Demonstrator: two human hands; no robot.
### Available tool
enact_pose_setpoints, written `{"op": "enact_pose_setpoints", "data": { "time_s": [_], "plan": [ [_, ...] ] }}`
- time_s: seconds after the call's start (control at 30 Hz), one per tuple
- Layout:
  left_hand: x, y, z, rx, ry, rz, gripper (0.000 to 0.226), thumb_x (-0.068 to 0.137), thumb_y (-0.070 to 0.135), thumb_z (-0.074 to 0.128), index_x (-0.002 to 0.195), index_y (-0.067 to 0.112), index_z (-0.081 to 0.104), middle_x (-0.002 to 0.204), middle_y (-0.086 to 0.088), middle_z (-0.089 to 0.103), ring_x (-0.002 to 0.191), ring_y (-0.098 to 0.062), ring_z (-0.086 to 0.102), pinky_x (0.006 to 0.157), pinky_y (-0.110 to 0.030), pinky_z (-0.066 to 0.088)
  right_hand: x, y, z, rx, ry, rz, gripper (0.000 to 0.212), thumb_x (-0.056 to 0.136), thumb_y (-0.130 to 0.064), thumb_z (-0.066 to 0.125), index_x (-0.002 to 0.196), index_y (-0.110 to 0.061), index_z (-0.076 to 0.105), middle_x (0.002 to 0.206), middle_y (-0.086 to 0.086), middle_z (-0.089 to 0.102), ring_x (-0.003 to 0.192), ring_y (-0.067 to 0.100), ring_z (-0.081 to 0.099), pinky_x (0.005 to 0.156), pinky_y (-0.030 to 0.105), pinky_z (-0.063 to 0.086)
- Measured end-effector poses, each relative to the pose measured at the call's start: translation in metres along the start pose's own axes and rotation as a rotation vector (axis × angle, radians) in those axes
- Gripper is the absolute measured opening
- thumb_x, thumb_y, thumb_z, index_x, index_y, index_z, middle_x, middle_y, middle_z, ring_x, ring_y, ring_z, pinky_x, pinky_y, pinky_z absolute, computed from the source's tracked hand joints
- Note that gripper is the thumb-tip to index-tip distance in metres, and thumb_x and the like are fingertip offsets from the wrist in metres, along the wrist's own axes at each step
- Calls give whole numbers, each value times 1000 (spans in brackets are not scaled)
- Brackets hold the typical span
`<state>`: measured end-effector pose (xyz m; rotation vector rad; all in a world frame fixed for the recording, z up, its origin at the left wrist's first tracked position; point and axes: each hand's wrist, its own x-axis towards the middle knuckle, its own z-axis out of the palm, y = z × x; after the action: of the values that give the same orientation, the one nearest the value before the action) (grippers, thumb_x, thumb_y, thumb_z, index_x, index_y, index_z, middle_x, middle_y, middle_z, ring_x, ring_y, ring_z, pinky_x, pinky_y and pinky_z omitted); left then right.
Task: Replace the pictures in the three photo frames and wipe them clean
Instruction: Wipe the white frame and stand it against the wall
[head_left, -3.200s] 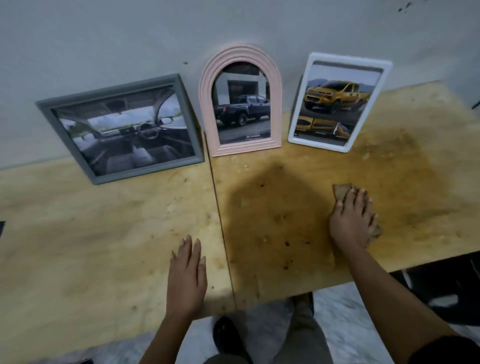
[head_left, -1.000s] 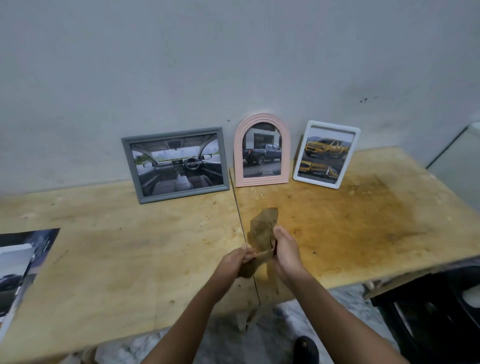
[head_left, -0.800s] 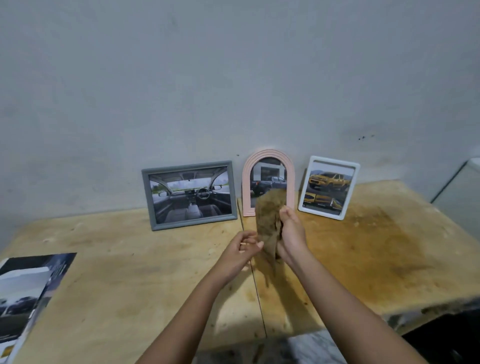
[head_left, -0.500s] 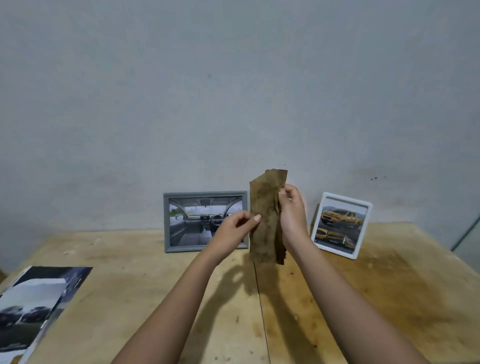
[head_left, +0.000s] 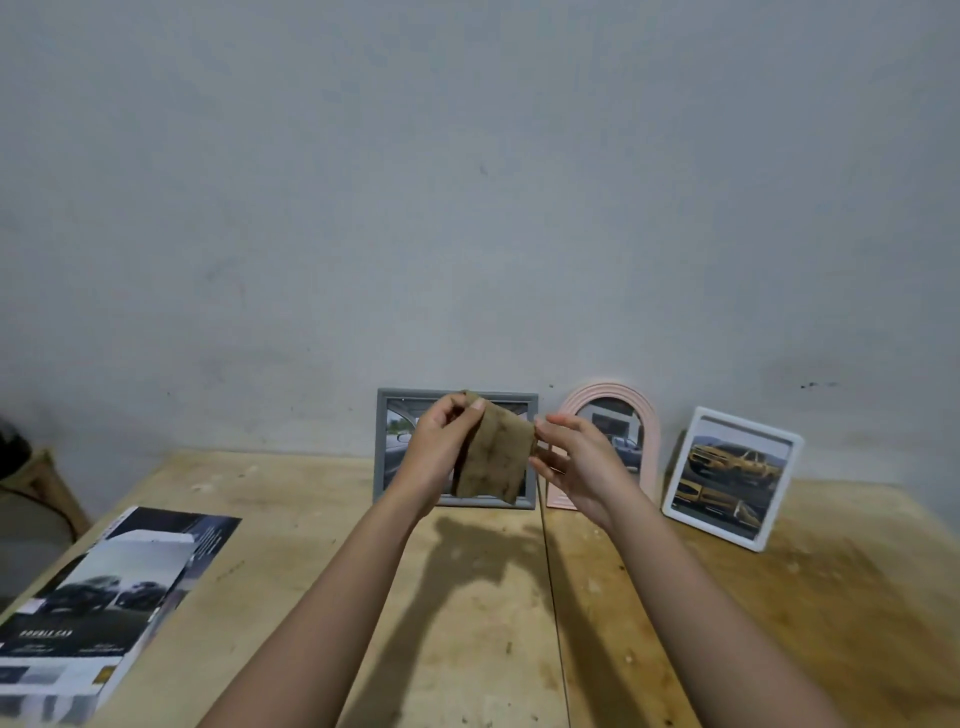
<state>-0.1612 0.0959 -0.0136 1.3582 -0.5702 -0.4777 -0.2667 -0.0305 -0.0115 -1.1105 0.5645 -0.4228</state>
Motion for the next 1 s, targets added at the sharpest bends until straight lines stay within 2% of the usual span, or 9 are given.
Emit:
{"op": "enact_pose_setpoints", "data": {
  "time_s": [0.13,0.23,0.3,0.43,0.5,0.63,0.73,0.83,1.0],
  "plan": [
    [1,11,0,-3,-79,-33,21,95,21,51,73,19,51,74,3,59,74,-15,54,64,-29,41,-2,-3,4,-136,-45,131,29,92,-44,52,103,-17,57,97,5,59,84,20,58,77,36,50],
    [1,19,0,57,-194,-48,20,91,23,53,71,20,54,72,4,58,73,-15,53,63,-28,39,-2,-2,-1,-42,-160,275,39,91,-52,48,105,-17,58,84,8,63,75,22,62,72,36,51],
    [2,22,0,101,-270,-58,15,82,29,58,69,23,58,70,6,60,73,-15,54,66,-28,40,0,1,-6,45,-196,295,36,92,-44,51,102,-12,61,84,10,66,73,22,65,68,33,54],
    [4,21,-1,196,-368,-107,8,74,32,59,68,26,59,74,5,61,77,-17,55,68,-29,41,4,1,-22,301,-116,193,14,90,-6,53,99,0,62,91,15,65,69,18,65,57,25,56],
    [5,19,-1,243,-427,-129,6,74,30,59,71,24,60,76,3,62,76,-17,56,67,-28,41,5,-1,-33,266,-127,179,17,87,-6,57,103,-3,63,97,13,65,77,19,66,68,31,56],
    [7,13,9,278,-542,-154,7,72,23,60,76,19,64,82,0,64,80,-16,57,75,-27,42,5,3,-49,-275,-232,65,61,73,-18,73,129,-26,49,130,-6,49,118,15,46,98,48,40],
    [11,14,24,279,-607,-137,9,72,20,60,77,17,67,82,-1,66,79,-14,59,77,-25,45,6,11,-60,-253,-455,83,61,70,-20,70,128,-32,52,138,-2,47,126,18,43,110,50,29],
    [16,17,35,311,-651,-124,14,73,20,58,82,14,67,85,-4,65,80,-14,59,75,-21,47,7,20,-73,-141,-565,155,63,60,-30,83,119,-35,62,127,9,55,117,27,47,106,50,32],
    [27,19,45,287,-689,-205,11,73,21,64,82,15,66,82,-1,65,79,-13,61,72,-20,48,21,15,-100,-4,-487,128,64,45,-28,92,105,-17,71,103,10,68,98,23,61,88,41,51]
  ]
}}
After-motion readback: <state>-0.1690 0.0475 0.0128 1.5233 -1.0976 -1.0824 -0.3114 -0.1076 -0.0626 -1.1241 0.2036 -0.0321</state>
